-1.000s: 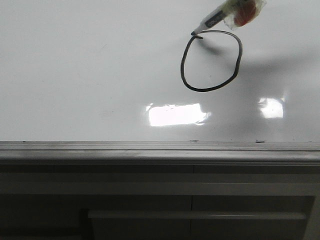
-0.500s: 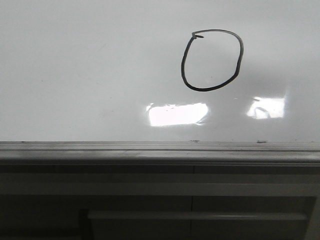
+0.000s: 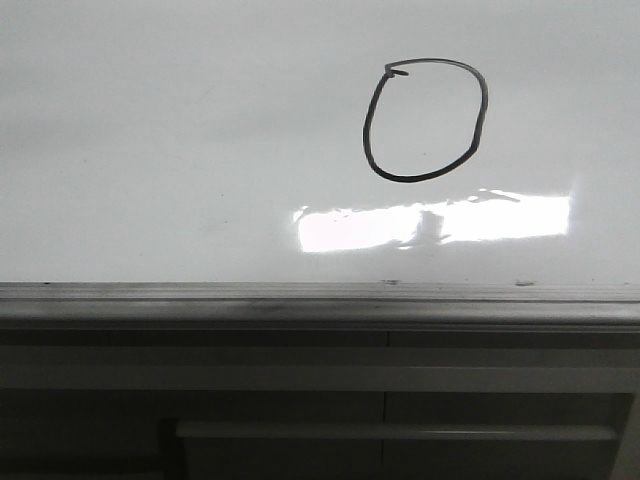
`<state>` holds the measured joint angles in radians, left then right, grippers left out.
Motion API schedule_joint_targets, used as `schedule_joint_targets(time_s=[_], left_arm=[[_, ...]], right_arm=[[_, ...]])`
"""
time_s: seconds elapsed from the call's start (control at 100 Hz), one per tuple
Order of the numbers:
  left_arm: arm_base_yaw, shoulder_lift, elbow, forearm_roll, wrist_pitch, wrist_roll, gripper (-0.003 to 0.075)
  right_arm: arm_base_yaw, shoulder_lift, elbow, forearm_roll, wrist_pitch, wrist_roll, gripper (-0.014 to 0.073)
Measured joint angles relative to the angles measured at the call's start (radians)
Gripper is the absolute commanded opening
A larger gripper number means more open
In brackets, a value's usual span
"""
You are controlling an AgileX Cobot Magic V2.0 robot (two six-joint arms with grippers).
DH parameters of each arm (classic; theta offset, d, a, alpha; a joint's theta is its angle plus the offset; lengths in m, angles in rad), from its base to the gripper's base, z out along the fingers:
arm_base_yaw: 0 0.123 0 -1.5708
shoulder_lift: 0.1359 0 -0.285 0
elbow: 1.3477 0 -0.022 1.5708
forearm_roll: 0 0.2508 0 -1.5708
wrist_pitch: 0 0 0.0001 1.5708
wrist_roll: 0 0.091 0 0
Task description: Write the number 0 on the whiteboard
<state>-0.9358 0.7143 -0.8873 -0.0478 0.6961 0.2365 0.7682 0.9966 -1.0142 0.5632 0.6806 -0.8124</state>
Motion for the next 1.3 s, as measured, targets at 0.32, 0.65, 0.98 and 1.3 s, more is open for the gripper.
schedule_joint_targets(time_s=[0.32, 0.65, 0.98, 1.3], left_arm=[[0.000, 0.224, -0.153, -0.134, 0.261, 0.185, 0.0387], [0.000, 0.258, -0.157, -0.140, 0.276, 0.194, 0.0386], [0.000, 0.258, -0.159, -0.140, 0.252, 0.195, 0.0386], [0.000, 0.260, -0.163, -0.142, 0.270, 0.195, 0.0150]], right_arm=[[0.179, 0.076, -0.007, 0.008, -0.090, -0.009, -0.0047], [0.196, 0.076, -0.080, 0.017, -0.089, -0.013, -0.0047], [0.196, 0.096, -0.086, 0.019, -0.048, -0.014, -0.0047], [0.196, 0.105, -0.086, 0.015, -0.033, -0.014, -0.0047]])
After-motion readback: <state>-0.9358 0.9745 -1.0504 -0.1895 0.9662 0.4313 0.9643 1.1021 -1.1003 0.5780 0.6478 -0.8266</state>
